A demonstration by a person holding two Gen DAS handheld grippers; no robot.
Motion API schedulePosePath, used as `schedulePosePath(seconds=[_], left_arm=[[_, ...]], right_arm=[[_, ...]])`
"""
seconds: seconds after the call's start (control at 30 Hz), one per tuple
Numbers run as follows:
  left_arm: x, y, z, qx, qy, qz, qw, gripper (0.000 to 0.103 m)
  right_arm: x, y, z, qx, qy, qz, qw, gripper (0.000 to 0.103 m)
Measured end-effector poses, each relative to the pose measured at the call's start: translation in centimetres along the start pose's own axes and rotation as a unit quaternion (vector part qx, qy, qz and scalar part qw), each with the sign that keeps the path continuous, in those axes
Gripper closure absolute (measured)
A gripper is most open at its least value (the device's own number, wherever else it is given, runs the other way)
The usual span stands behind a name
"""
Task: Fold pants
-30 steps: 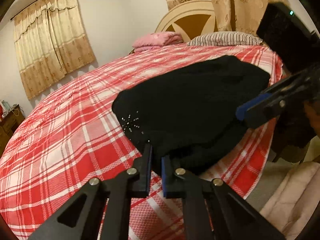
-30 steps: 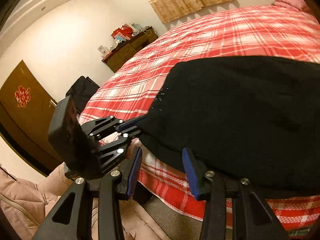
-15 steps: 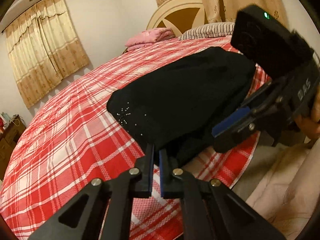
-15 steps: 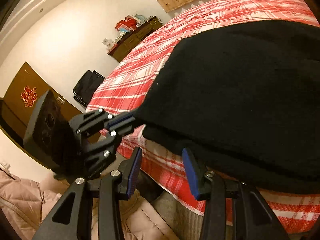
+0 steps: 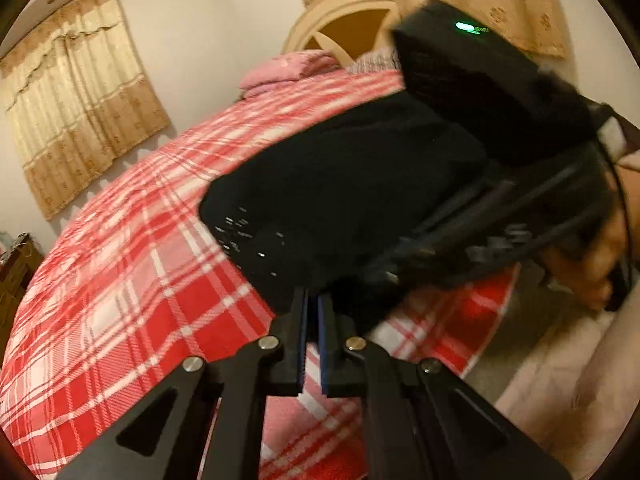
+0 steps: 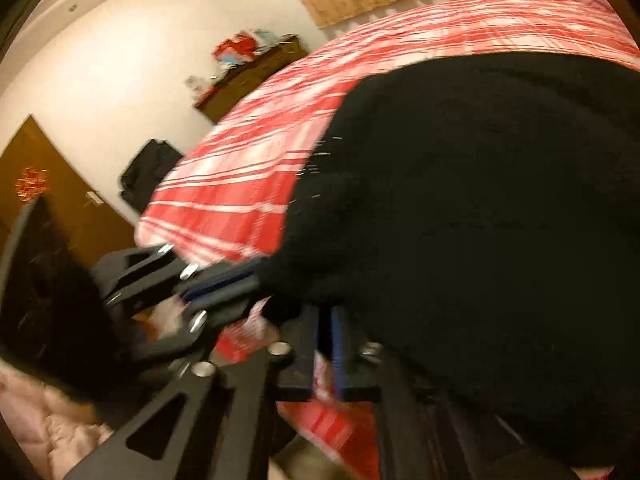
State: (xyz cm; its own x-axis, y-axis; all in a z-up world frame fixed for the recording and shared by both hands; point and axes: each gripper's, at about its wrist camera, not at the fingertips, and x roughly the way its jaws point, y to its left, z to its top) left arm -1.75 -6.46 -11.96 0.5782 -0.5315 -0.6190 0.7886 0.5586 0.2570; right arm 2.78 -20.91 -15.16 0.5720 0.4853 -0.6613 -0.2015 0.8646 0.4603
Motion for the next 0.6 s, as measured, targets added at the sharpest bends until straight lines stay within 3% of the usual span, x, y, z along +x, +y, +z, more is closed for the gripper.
schedulePosePath(seconds=[0.1, 0.2, 0.27, 0.43, 0.6], left_arm=[[-0.3, -0.5, -0.5, 0.004, 0.004, -0.019, 0.9998, 0.099], [-0.4, -0.9, -0.8, 0.015, 0.009, -0.013, 0.9998, 0.099], [-0.4, -0.5, -0.8, 0.005, 0.012, -0.012, 0.9998, 0.099], [-1.9, 0.9, -1.2, -0.011, 0.007, -0.018, 0.9997, 0.098], [-2.0, 2.2, -2.0, -0.040, 0.016, -0.014, 0.9990, 0.098]], right_arm=[[-0.2, 0.8, 0.0, -0.027, -0.018, -0.023, 0.999, 0.103], [0.0, 0.8, -0.1, -0.033, -0.030, -0.023, 0.999, 0.103], [-0.2, 0.6, -0.1, -0.029, -0.030, -0.006, 0.999, 0.102], [-1.4, -0.8, -0.3, 0.023, -0.007, 0.091, 0.996, 0.099], [-0.8, -1.8, -0.1, 0.069, -0.006, 0.144, 0.987, 0.099]])
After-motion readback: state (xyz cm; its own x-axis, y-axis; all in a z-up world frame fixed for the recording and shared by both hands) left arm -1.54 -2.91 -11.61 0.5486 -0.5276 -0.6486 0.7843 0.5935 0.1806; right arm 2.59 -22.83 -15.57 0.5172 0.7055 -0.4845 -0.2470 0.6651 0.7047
